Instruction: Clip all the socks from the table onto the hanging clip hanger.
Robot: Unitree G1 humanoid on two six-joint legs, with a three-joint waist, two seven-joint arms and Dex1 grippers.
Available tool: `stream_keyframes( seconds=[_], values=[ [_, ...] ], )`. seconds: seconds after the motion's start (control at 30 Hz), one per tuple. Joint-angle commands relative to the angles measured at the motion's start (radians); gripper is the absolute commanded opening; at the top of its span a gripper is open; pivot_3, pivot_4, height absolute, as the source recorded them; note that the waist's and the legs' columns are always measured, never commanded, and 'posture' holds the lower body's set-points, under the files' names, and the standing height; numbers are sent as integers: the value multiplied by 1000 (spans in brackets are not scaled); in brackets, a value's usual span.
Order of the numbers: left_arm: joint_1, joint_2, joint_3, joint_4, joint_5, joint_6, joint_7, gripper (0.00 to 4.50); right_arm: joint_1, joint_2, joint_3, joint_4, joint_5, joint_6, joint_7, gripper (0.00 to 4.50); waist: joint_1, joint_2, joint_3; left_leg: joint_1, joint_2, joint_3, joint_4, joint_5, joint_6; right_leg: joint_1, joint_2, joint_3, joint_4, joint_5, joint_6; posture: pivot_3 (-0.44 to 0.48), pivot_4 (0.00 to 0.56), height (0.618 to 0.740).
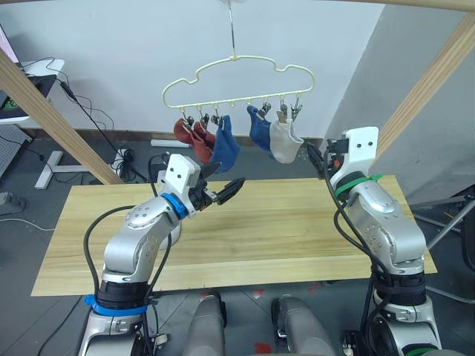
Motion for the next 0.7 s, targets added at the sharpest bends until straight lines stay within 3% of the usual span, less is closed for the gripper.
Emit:
stream_keyframes(
  seconds=[0.03,0.07,0.33,0.7],
  values=[
    [14,-3,15,-73,-28,0,13,4500,-20,25,13,14,-44,-83,-12,1651,0,0,0,0,0,0,0,0,0,0,0,0,0,0,0,-13,228,740],
    [19,-4,15,-81,-32,2,14,4500,-30,30,19,28,-56,-97,-14,1362,1,0,0,0,0,0,0,0,0,0,0,0,0,0,0,-13,228,740],
    [29,1,45,-134,-131,30,-5,4500,-146,85,20,190,-128,-223,-47,1362,8,0,0,0,0,0,4,0,0,0,0,0,5,0,0,-2,227,740],
    [53,32,47,-181,-172,51,-2,4500,-246,144,20,344,-167,-322,-67,1362,12,0,0,1,0,-1,11,0,0,0,0,0,13,0,0,32,222,740]
  ],
)
